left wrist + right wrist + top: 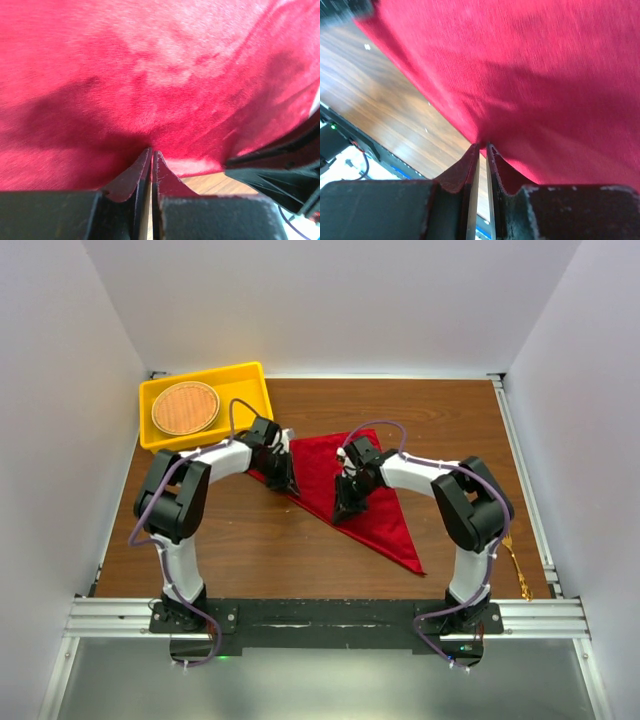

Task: Fold the napkin, place the utensils inside, and roll it up
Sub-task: Fold the napkin, then grab a utensil with the right arm

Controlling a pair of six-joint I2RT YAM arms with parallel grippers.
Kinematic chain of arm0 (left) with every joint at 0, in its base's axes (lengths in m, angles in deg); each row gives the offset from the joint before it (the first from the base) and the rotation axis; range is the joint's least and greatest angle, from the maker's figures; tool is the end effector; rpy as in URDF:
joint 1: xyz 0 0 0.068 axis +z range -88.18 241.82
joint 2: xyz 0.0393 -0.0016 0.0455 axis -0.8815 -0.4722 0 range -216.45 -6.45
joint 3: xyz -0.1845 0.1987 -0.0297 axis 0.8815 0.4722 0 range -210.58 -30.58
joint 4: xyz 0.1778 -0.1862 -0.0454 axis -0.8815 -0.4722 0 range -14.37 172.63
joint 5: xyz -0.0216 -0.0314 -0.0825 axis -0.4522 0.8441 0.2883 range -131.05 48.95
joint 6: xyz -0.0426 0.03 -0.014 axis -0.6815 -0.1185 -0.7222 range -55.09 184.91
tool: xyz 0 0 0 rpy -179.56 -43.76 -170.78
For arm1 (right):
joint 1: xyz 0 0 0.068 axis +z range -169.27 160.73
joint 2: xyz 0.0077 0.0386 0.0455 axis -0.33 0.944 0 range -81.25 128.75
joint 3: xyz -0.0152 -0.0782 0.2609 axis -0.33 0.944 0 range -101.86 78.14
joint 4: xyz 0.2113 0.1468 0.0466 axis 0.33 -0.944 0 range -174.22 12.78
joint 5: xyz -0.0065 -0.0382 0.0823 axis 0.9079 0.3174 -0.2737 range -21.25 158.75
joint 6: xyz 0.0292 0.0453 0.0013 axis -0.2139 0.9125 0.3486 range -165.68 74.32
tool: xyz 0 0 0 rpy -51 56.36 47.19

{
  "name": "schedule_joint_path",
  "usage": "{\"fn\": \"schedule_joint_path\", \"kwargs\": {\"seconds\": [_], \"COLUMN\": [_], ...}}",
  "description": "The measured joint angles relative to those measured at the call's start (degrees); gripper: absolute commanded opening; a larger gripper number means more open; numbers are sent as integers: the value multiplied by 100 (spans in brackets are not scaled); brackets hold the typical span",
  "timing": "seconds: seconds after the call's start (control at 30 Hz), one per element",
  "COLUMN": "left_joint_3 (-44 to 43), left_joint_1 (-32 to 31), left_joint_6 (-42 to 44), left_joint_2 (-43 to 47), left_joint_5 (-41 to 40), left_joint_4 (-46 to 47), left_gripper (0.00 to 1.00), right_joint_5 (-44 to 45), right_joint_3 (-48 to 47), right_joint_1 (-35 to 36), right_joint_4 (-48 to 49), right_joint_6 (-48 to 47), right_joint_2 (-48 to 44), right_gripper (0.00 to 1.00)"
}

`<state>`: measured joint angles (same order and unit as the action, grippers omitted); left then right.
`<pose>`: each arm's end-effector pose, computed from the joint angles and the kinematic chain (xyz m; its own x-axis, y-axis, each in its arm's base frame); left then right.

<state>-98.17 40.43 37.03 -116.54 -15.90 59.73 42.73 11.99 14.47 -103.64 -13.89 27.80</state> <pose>0.3445 -0.1512 0.1436 -0.9797 -0.0709 -0.1875 0.0416 0.8431 -0.5362 0.2940 0.2151 0.1410 -0.9921 -0.0932 -0.0841 -0.1239 0.8357 0.5350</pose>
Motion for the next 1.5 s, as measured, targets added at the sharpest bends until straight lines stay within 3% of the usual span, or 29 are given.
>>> {"fn": "schedule_joint_path", "kwargs": {"seconds": [0.5,0.67,0.77,0.9,0.93,1.0,1.03,1.13,1.27,1.5], "left_joint_3": [-87,-221,-243,-286,-293,-293,-293,-291,-267,356], "left_joint_1": [1130,1189,1189,1196,1196,1196,1191,1130,717,-461], "left_joint_6": [223,291,348,361,361,352,343,321,284,-9], "left_joint_2": [83,2,17,160,227,433,588,951,1268,1746], "left_joint_5": [-562,-599,-671,-765,-765,-752,-721,-627,-544,-240], "left_joint_4": [-212,-225,-271,-494,-533,-579,-592,-564,-466,-254], "left_gripper": [9,10,11,17,18,21,22,24,27,27], "right_joint_5": [278,496,623,960,1060,1421,1609,2192,2870,3436], "right_joint_3": [1257,1416,1510,1480,1425,1150,968,485,186,269], "right_joint_1": [-33,-98,-153,-356,-444,-765,-997,-1845,-3316,-5294], "right_joint_4": [-201,-264,-433,-863,-1005,-1443,-1648,-2068,-2391,-2186], "right_joint_6": [-90,-114,-109,-96,-96,-129,-133,-105,-101,20], "right_joint_2": [-1005,-1263,-1567,-2221,-2345,-2559,-2599,-2627,-2621,-2437], "right_gripper": [16,17,21,41,51,67,80,91,98,98]}}
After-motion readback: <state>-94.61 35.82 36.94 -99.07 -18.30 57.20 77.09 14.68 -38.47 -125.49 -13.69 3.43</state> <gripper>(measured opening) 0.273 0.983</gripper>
